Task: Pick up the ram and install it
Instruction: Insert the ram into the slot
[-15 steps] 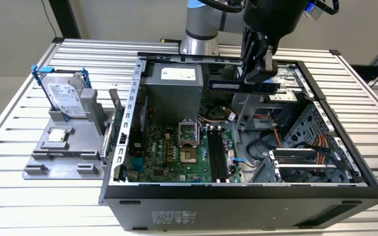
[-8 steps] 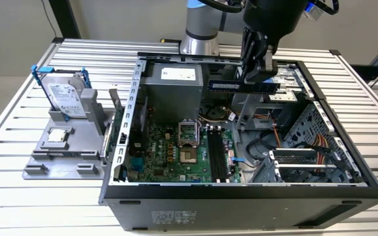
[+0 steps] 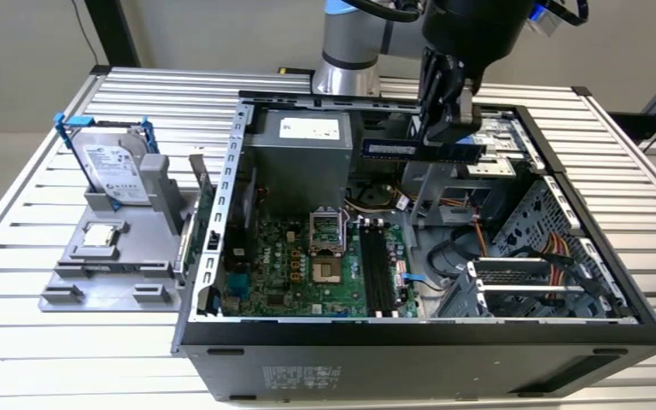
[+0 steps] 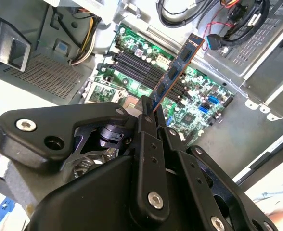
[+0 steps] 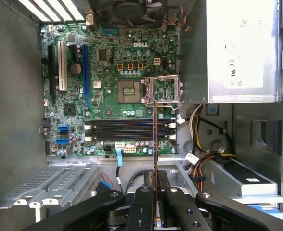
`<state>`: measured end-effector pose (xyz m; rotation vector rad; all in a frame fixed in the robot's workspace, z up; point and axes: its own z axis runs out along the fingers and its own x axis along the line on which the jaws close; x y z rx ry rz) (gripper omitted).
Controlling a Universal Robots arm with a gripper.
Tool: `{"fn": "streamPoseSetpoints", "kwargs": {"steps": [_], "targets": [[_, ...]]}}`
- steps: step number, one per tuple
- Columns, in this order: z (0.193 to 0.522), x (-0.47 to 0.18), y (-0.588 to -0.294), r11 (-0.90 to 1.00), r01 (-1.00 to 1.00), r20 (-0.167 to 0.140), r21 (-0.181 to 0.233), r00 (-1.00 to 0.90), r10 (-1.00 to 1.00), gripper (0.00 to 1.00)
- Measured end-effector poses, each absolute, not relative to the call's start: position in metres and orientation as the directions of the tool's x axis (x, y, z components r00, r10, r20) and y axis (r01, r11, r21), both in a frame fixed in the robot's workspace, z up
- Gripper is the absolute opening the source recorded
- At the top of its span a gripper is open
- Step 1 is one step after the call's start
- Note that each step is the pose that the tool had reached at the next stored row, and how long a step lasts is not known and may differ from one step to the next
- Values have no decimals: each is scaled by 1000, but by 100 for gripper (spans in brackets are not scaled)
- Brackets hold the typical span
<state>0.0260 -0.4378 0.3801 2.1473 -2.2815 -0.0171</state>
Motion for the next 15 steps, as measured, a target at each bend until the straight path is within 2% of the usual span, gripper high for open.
{"fn": "streamPoseSetpoints", "kwargs": {"steps": [15], "targets": [[380, 26, -438, 234, -972, -1, 14, -234, -972, 0]]}}
